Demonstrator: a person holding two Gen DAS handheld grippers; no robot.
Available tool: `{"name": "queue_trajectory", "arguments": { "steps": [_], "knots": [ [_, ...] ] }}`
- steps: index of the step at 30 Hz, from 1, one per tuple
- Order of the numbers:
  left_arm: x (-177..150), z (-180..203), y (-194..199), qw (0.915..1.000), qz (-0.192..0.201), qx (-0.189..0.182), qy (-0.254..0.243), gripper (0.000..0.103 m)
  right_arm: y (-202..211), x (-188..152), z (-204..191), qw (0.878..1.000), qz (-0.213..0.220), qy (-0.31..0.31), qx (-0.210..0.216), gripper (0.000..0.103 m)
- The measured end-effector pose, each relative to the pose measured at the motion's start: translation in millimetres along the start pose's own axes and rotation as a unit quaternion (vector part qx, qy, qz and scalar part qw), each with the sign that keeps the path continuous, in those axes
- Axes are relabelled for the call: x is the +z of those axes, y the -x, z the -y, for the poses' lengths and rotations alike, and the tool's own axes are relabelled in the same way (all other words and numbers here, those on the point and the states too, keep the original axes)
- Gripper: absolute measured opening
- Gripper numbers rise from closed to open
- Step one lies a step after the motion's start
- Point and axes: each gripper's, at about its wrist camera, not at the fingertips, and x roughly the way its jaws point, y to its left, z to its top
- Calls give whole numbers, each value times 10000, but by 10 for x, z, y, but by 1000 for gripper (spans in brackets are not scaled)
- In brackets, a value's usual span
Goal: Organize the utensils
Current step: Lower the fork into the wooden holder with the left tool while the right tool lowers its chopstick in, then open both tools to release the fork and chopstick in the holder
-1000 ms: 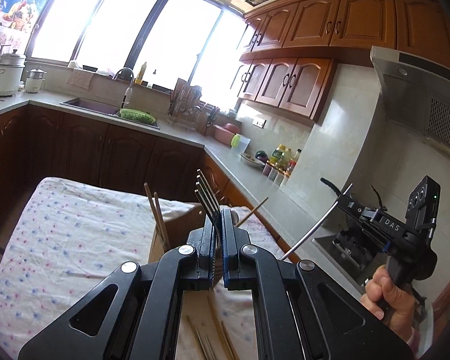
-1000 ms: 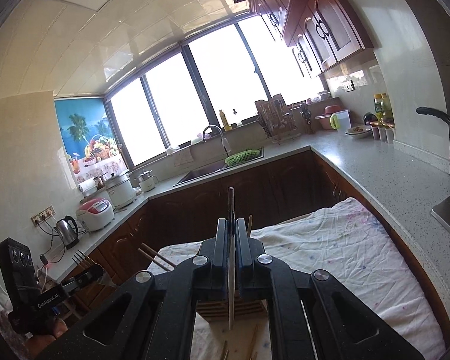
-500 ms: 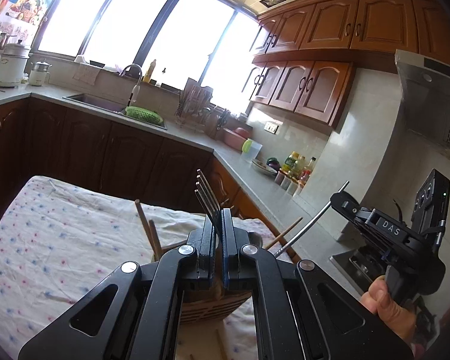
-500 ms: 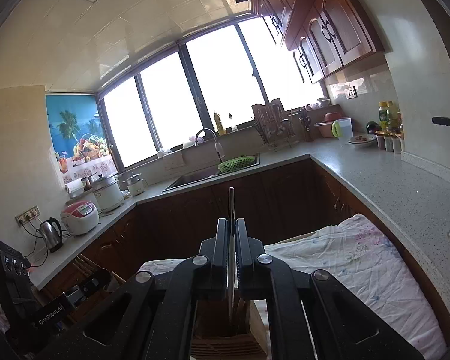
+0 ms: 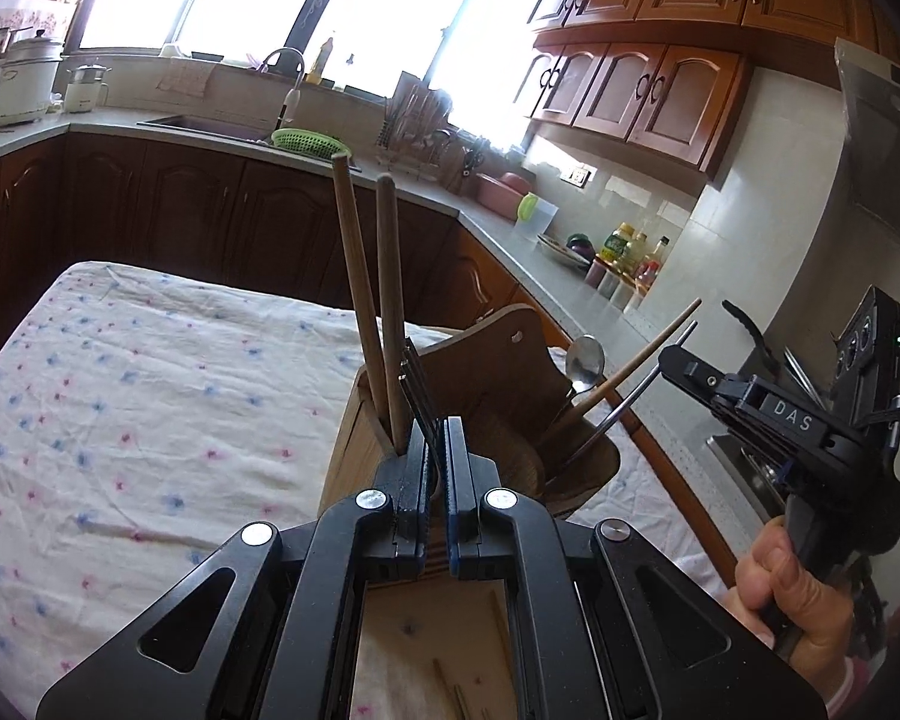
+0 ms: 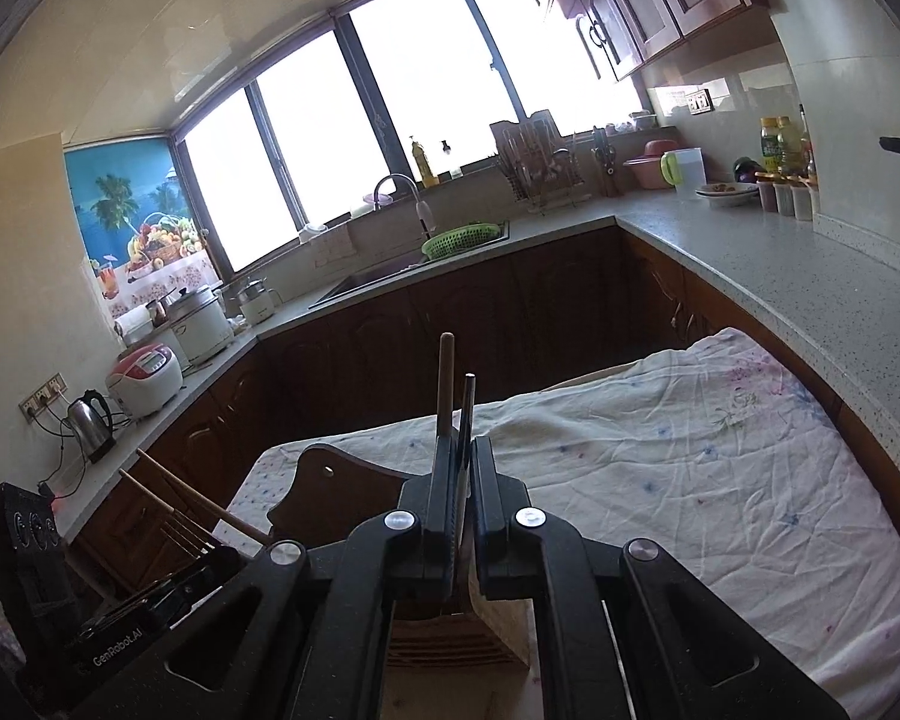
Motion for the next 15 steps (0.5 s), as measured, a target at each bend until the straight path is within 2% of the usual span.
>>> {"name": "queue_trajectory", "arguments": {
  "steps": [10,11,12,14,15],
  "knots": [
    [38,24,-21,10000,-64,37,6,3,-6,39,12,9999,-90,-87,29,5],
    [55,15,-36,10000,-86,39,26,3,-7,48,14,9999,-102,-106,30,10],
    [62,16,-35,9999,-108,40,49,3,-1,55,17,9999,-99,-121,42,10],
    [69,21,-22,9999,-143,10,77,8,36,70,26,9998,-69,-163,76,12],
    [68,25,2,9999,-130,-3,76,12,66,80,30,9998,-42,-187,91,16]
  ]
}}
